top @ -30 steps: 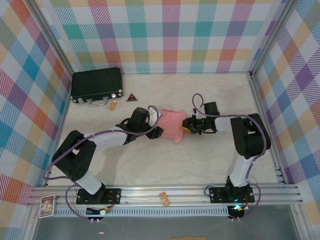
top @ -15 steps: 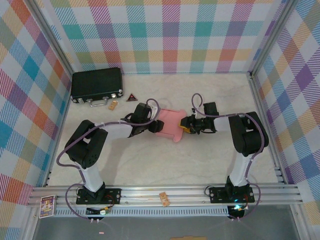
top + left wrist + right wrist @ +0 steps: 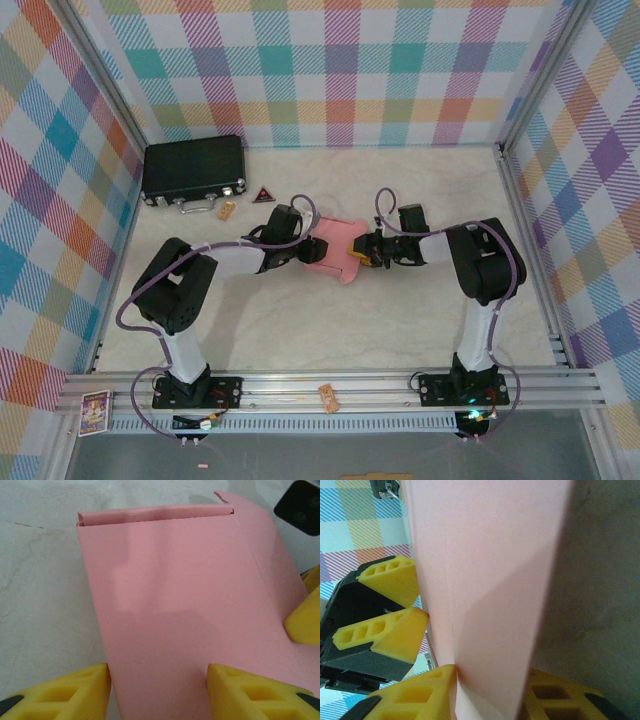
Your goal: Fold the paper box
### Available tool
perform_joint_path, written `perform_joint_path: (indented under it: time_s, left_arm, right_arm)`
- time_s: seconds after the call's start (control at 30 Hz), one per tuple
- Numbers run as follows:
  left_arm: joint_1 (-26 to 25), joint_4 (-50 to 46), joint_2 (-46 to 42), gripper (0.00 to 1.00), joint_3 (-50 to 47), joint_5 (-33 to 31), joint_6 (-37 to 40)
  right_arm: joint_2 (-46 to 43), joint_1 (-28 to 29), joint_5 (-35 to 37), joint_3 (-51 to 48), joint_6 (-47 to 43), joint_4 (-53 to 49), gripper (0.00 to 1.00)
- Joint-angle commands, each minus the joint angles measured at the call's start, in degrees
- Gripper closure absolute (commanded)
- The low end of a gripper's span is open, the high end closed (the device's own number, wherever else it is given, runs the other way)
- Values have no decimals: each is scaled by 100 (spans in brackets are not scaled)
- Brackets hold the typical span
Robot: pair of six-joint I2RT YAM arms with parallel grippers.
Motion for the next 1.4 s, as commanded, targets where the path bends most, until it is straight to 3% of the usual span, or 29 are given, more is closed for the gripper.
perform_joint_path:
  time_s: [0.0,0.23,0.8,1.37]
  left_arm:
    - [21,328,90,47,-162,400,-335]
    - [208,1132,74,48,-514,737,-1092]
    - [278,3097,91,47,-1277,830,-2900]
    - [418,3343,80,44,-1774,358,-2947]
  right_arm:
    - [0,101,-291,139,141,406,66]
    - [-353,121,-335,107,314,609,64]
    - [-908,249,19,1055,-418,-1316,65]
    - [-878,650,197,1714,-811,-2173,61]
